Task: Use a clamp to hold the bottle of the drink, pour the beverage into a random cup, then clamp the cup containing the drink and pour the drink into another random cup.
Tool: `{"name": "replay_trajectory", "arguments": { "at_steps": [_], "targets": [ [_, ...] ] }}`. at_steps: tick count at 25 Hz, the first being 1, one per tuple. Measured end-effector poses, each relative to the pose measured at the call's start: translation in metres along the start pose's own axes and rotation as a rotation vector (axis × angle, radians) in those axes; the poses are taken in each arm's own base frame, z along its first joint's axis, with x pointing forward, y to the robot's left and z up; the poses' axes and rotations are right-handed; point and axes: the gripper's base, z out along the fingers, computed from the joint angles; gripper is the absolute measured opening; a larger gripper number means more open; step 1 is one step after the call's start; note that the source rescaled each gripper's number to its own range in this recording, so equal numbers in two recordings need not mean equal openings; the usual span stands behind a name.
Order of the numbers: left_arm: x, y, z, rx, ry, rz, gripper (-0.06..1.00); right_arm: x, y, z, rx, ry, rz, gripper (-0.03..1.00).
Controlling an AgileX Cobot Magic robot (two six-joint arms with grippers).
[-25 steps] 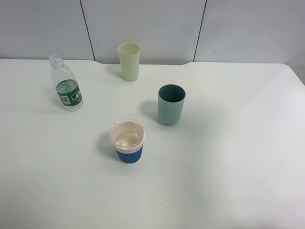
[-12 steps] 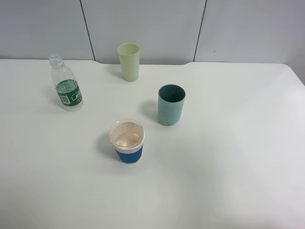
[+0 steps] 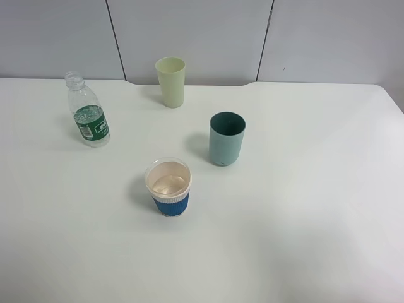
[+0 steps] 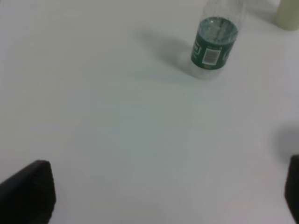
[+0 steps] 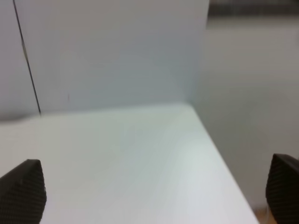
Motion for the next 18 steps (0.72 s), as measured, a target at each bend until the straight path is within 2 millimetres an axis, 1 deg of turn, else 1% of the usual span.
{"name": "replay_trajectory", "arguments": {
  "at_steps": [3,8,18],
  "targets": [
    [0.0,0.0,0.0,0.0,0.0,0.0,1.0,0.012,0.0,0.002,0.002,0.111,0.0,0.79],
    [0.0,0.0,0.0,0.0,0.0,0.0,1.0,0.039,0.011,0.017,-0.071,0.264,0.028,0.79],
    [0.0,0.0,0.0,0.0,0.0,0.0,1.0,0.041,0.013,0.018,-0.098,0.273,0.028,0.78]
  ]
}}
